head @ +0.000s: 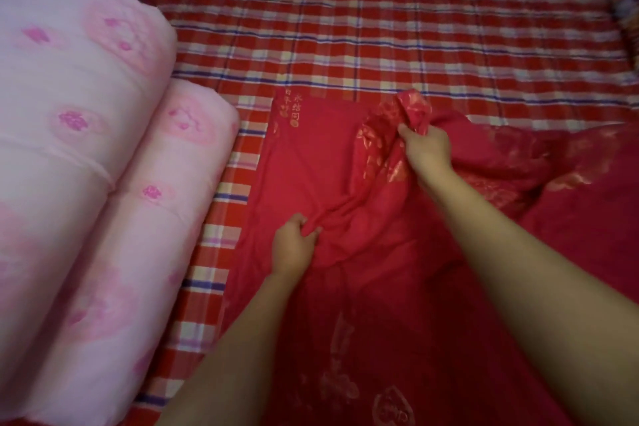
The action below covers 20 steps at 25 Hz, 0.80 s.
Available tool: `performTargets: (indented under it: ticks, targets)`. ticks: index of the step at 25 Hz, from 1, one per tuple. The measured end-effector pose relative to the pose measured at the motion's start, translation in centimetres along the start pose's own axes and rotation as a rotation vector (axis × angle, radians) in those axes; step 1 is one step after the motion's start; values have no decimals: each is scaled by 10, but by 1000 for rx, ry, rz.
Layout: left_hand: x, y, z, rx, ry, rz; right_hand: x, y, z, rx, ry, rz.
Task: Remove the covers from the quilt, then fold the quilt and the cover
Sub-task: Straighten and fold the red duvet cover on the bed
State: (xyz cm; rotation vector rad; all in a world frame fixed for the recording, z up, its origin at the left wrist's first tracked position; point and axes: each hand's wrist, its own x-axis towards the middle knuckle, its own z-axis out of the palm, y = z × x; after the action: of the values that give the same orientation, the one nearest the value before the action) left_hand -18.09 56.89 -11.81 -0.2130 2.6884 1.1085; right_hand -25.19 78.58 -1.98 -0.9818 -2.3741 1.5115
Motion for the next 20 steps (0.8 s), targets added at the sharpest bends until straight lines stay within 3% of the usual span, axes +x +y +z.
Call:
performTargets:
  ticks: [2,4,6,8,10,11,13,16,18,20]
  targets:
    - [1,-13,-8,-52,97,-167,26,-40,17,-199,16,-95]
    - [8,-35,-15,-20,71,-313,52,-83,40,-346,-17,-174]
    - [24,-44,-22,-41,1,-382,71,-110,68,-547,-81,-240]
    - [42,-32,-35,-222,-85,-419,82,-111,95,-798,-141,-231]
    - [56,-13,-44,-436,-252,-454,91,-92,112,-1042,-151,-159]
    - [60,-4,-44,-419,-357,-439,94,-81,117,-1140,-159,-184]
    - [64,2,-36,-186,-477,-398,107,-64,128,-1163,-222,-289]
    - [68,1,-15,60,-519,-337,122,-54,140,-963,-284,-251]
    - [78,-4,-9,86,-491,-341,126,-51,142,-1106,-283,-260]
    - [86,-10,-8,-43,-493,-389,118,-57,144,-1294,-246,-312]
